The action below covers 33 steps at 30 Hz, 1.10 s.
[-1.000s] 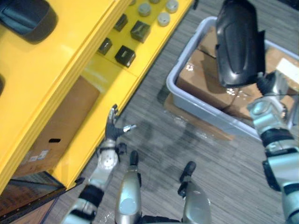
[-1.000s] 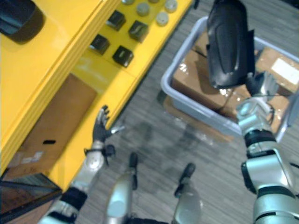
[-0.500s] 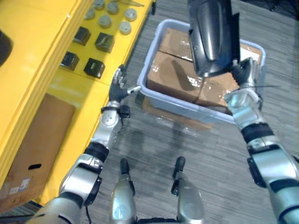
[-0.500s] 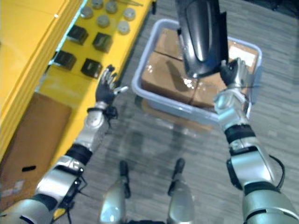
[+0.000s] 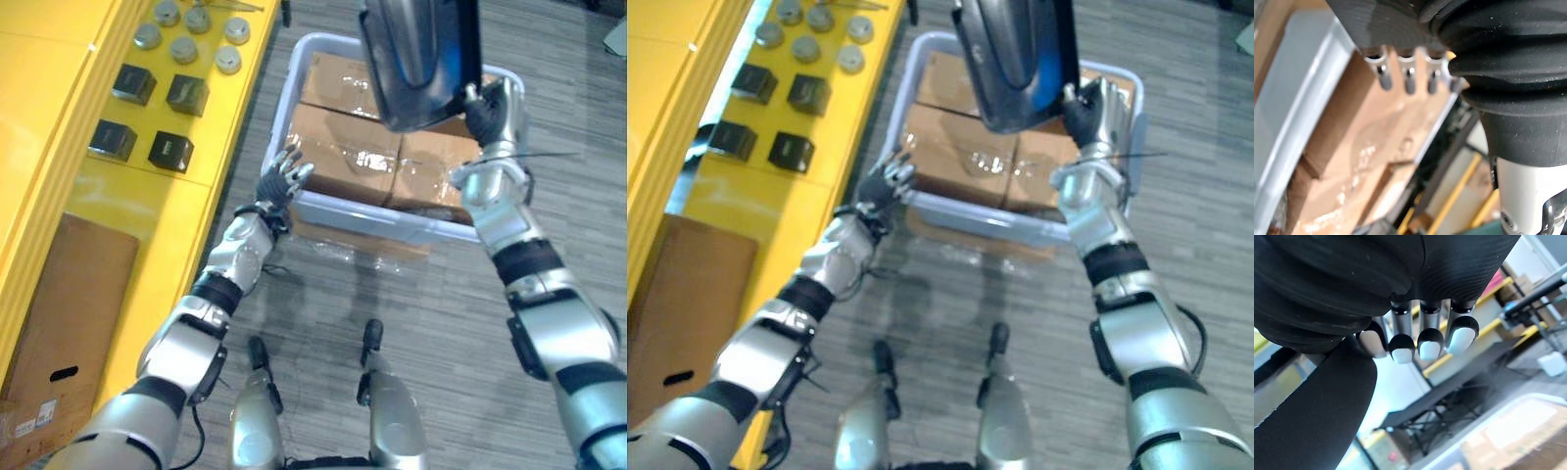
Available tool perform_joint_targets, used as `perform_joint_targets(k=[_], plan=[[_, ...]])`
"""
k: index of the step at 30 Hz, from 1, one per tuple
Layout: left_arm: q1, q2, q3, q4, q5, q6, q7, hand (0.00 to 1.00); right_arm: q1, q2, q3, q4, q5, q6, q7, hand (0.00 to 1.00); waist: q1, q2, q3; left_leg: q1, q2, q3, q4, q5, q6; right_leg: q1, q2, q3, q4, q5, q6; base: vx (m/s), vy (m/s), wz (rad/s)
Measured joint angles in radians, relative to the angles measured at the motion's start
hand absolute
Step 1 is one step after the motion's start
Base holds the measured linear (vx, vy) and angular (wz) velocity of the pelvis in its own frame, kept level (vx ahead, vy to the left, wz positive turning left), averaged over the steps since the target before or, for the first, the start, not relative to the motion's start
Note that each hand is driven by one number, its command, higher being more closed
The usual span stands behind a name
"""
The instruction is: Walk over and take plastic housings, then place them on the shelf
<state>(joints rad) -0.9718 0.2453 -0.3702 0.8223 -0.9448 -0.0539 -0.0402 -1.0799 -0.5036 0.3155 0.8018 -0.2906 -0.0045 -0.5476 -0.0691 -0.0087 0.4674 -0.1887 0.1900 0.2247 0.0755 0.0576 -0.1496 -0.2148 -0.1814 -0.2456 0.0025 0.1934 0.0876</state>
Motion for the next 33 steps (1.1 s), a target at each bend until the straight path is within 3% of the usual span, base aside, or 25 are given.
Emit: perform_joint_targets(k=[5, 11, 19, 24, 30, 33], plan=[[-0.029, -0.022, -0.007, 0.002, -0.029, -0.003, -0.003, 0.00, -0.005, 0.014, 0.025, -0.009, -0.020, -0.038, 0.000, 1.00, -0.004, 0.000, 0.000, 0.000, 0.000, 0.000, -0.001, 0.001, 0.000, -0.001, 0.000, 0.001, 0.000, 0.000, 0.000, 0.00, 0.000, 0.00], [-0.038, -0.038, -0.046, -0.008, -0.065, -0.021, -0.003, 0.00, -0.004, 0.038, 0.048, -0.012, -0.038, -0.041, 0.000, 1.00, -0.003, 0.000, 0.000, 0.007, -0.003, -0.001, -0.017, 0.009, -0.001, -0.001, 0.000, 0.000, 0.000, 0.000, 0.000, 0.00, 0.000, 0.00], [-0.050, -0.090, -0.046, -0.088, -0.118, -0.119, -0.013, 0.00, 0.043, 0.080, 0.104, -0.033, -0.059, -0.048, 0.002, 1.00, -0.001, 0.000, 0.000, 0.015, -0.009, -0.004, -0.031, 0.016, 0.001, 0.006, -0.005, -0.003, -0.003, 0.000, 0.001, 0.00, 0.005, 0.01], [-0.049, -0.097, -0.046, -0.091, -0.118, -0.148, -0.007, 0.00, 0.065, 0.098, 0.111, -0.033, -0.078, -0.063, 0.002, 1.00, -0.001, 0.000, 0.000, 0.017, -0.009, -0.004, -0.031, 0.016, 0.001, 0.008, -0.005, -0.003, -0.005, 0.001, 0.002, 0.00, 0.000, 0.00], [-0.035, -0.098, -0.046, -0.110, -0.096, -0.162, 0.047, 0.00, 0.117, 0.111, 0.152, -0.038, -0.079, -0.085, 0.002, 1.00, 0.000, 0.001, 0.000, 0.034, -0.011, -0.003, -0.032, 0.016, 0.001, 0.032, -0.005, -0.004, -0.019, 0.005, 0.006, 0.00, 0.000, 0.00], [-0.029, -0.095, -0.044, -0.118, -0.055, -0.163, 0.108, 0.00, 0.145, 0.112, 0.151, -0.065, -0.079, -0.100, 0.001, 1.00, 0.001, 0.001, 0.000, 0.044, -0.012, -0.002, -0.033, 0.015, 0.001, 0.041, -0.004, -0.004, -0.024, 0.005, 0.006, 0.00, 0.000, 0.00]])
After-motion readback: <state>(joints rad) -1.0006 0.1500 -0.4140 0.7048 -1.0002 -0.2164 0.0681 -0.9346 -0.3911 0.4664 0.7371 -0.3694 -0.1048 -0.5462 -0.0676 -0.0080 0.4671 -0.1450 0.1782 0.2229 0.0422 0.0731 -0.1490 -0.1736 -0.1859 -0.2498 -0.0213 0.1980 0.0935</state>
